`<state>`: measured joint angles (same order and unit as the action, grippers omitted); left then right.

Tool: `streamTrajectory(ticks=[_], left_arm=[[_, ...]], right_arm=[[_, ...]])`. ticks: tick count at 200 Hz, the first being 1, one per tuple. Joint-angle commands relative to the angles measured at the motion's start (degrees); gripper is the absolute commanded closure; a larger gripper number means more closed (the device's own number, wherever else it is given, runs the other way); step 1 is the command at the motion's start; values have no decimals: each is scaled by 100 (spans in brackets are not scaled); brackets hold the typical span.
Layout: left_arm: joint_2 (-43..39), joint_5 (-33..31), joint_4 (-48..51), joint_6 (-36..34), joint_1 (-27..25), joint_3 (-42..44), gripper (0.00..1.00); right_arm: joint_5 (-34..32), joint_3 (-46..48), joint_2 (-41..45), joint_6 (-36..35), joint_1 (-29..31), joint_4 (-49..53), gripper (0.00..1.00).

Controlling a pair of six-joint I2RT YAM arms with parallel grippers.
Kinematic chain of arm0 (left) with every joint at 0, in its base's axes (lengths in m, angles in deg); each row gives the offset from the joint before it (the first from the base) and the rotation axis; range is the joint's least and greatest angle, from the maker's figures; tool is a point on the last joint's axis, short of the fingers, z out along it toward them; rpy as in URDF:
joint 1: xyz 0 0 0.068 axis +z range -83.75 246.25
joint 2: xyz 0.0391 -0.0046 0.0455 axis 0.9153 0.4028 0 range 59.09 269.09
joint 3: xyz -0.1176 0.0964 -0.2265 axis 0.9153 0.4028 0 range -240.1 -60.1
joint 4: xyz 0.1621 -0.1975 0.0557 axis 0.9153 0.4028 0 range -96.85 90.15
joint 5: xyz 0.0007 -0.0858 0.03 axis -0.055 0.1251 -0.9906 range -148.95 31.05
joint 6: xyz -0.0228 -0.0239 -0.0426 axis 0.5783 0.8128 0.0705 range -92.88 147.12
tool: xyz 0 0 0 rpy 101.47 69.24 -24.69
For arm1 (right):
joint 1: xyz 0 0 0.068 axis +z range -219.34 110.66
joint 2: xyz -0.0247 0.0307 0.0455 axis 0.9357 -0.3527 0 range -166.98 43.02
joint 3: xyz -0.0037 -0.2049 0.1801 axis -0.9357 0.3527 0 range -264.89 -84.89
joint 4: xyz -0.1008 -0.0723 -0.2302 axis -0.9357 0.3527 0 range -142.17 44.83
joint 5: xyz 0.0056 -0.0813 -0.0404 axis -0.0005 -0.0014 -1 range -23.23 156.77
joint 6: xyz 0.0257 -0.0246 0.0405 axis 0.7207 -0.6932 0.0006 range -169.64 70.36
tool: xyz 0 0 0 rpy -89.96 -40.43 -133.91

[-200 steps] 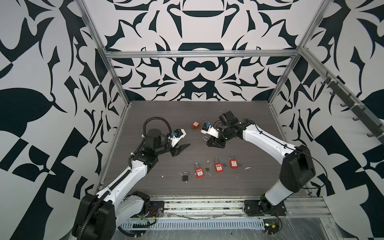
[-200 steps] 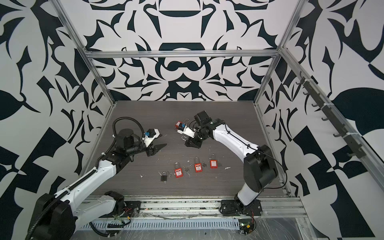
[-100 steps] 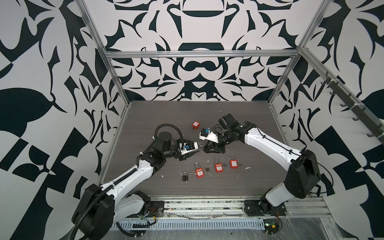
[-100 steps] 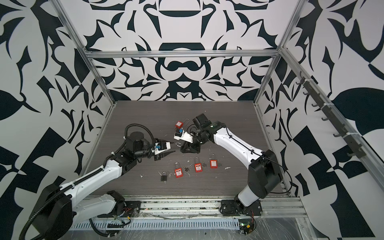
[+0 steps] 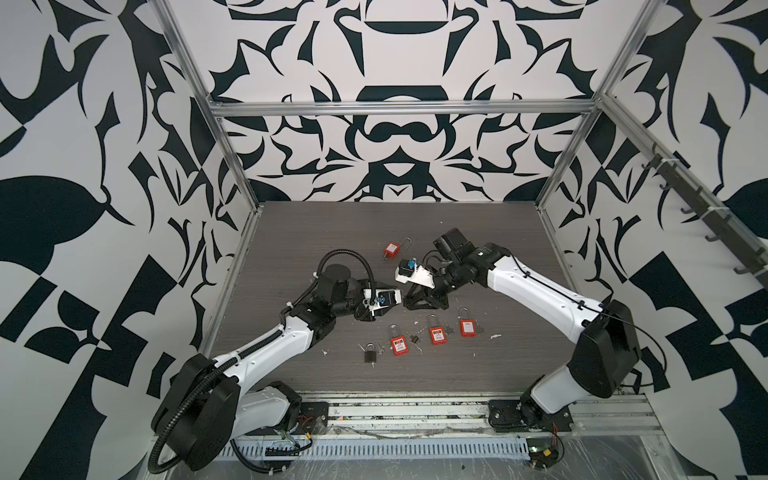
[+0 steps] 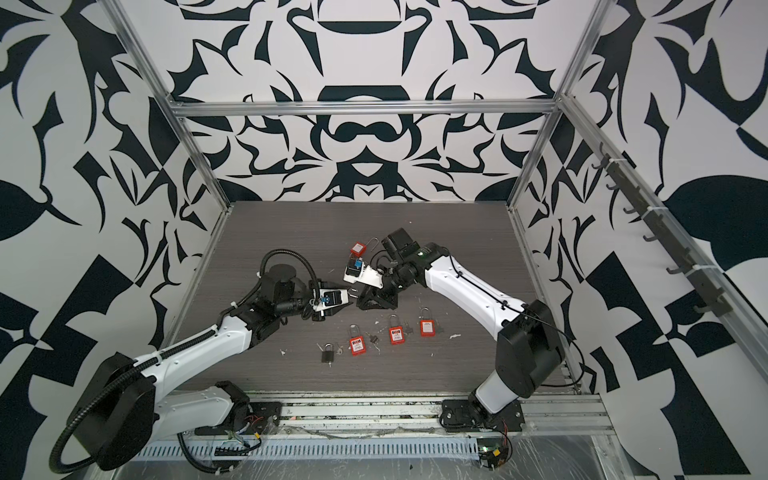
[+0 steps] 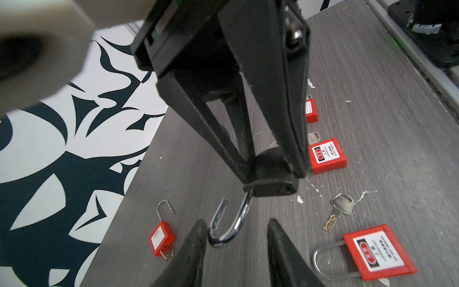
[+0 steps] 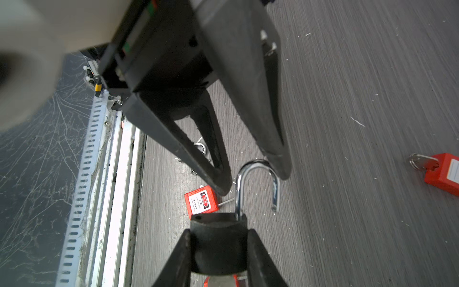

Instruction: Lock with the key

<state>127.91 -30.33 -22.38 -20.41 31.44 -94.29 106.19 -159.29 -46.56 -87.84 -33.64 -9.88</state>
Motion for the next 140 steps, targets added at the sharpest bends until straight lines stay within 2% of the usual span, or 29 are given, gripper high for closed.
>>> streamTrajectory(ticks=[1, 70, 84, 96, 102, 128, 140], left_arm=[[5, -15, -71, -150, -54, -49, 62], [-138, 60, -65, -62, -132, -43, 75], [-153, 163, 29, 25, -132, -74, 83], [-170, 233, 248, 68, -134, -149, 95], [-171, 248, 378, 89, -132, -182, 100], [-220, 282, 664, 356, -132, -254, 100], [-264, 330, 687, 592, -132, -254, 100]], right_arm=[[240, -312, 37, -107, 25, 160, 81], [303, -518, -147, -140, 60, 438, 81], [286, -549, -156, -149, 60, 440, 80], [261, -559, -147, -170, 70, 414, 79], [233, -559, -140, -171, 73, 393, 77], [85, -538, -82, -161, 69, 303, 64], [-31, -492, -24, -73, 71, 179, 54]])
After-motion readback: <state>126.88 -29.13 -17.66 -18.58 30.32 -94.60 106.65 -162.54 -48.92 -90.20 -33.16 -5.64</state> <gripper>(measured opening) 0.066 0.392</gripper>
